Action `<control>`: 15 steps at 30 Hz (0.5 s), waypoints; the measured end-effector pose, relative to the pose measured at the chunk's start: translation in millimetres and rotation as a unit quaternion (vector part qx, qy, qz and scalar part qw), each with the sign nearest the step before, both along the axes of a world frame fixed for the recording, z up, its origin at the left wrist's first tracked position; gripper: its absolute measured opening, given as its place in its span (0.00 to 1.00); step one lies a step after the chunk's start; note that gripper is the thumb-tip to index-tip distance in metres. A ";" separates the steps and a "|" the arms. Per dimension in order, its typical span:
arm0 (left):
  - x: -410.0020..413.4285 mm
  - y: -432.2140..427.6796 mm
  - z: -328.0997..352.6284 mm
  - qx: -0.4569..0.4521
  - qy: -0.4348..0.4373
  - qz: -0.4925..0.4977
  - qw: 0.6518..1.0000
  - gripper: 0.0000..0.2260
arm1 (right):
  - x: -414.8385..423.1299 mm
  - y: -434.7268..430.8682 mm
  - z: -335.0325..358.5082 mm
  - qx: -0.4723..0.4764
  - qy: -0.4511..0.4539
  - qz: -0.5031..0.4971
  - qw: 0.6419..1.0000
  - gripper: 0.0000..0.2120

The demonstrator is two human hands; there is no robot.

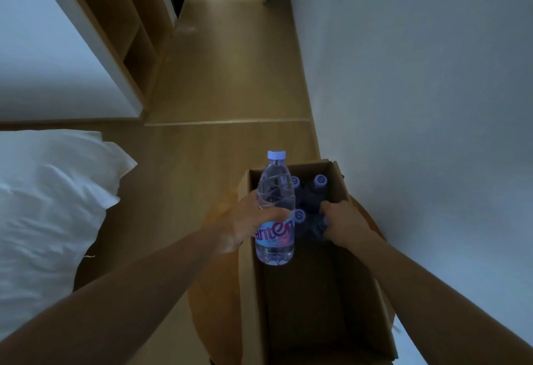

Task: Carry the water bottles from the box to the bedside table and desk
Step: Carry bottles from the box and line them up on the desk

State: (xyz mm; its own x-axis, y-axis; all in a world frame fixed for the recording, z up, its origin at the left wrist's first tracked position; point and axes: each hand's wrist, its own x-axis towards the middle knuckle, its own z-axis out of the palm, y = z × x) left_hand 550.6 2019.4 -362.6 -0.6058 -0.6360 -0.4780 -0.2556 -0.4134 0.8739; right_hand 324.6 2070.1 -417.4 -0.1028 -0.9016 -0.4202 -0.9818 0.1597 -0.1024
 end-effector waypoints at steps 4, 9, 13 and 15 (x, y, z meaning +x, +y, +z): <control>-0.1 0.1 9.4 -0.009 0.000 0.005 1.000 0.24 | -11.4 -1.8 31.3 0.012 -0.064 -0.042 0.997 0.20; 0.5 1.2 31.8 -0.033 0.011 -0.001 0.999 0.09 | -33.5 2.5 92.1 -0.077 -0.273 -0.157 0.946 0.15; 8.6 -0.7 55.4 -0.054 0.026 0.021 0.998 0.09 | -38.4 4.9 131.7 -0.153 -0.511 -0.197 0.823 0.13; 14.7 -4.4 65.0 -0.066 0.042 0.049 0.996 0.17 | -30.1 -0.1 138.9 -0.211 -0.602 -0.226 0.736 0.10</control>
State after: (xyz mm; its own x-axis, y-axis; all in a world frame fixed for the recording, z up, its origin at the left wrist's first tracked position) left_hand 565.4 2015.0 -297.6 -0.5726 -0.7476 -0.3365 -0.1429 -0.3132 0.9389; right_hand 294.5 2070.1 -278.5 -0.2148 -0.9660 -0.1437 0.0042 0.1462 -0.9892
